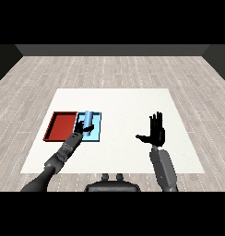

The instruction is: Pick the blue can and put it in the blue box

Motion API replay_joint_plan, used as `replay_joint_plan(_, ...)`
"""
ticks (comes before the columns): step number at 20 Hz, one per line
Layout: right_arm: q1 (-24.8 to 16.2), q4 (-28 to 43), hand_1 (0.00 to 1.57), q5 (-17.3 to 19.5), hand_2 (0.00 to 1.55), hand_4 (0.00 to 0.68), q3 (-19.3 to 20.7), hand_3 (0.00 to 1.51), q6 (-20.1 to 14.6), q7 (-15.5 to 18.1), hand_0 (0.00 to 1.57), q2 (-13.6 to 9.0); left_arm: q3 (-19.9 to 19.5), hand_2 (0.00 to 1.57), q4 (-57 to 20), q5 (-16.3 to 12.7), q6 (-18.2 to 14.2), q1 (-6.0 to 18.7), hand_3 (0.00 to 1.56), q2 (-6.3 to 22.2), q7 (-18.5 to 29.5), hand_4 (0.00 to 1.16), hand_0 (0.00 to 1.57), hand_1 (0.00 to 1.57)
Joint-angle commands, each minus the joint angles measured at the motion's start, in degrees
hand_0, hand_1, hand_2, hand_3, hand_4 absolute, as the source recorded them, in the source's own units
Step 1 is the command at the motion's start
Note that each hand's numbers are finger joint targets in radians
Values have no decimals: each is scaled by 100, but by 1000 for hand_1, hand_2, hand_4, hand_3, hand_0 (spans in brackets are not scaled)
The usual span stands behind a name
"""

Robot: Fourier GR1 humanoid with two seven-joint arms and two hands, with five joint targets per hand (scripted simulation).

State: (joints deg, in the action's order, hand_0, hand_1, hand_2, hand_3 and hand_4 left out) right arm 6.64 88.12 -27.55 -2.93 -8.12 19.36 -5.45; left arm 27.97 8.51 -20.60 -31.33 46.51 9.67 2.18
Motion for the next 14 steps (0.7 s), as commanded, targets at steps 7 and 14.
replay_joint_plan(7,124,-165,0,285,0,0,-38,0,-209,39,0,129,-336,0,-834,38,373,297,0,-97,-215,0,0,0)
replay_joint_plan(14,-221,-128,0,53,0,0,114,0,303,300,0,80,-445,0,-800,137,-53,494,0,-119,-167,0,0,0)
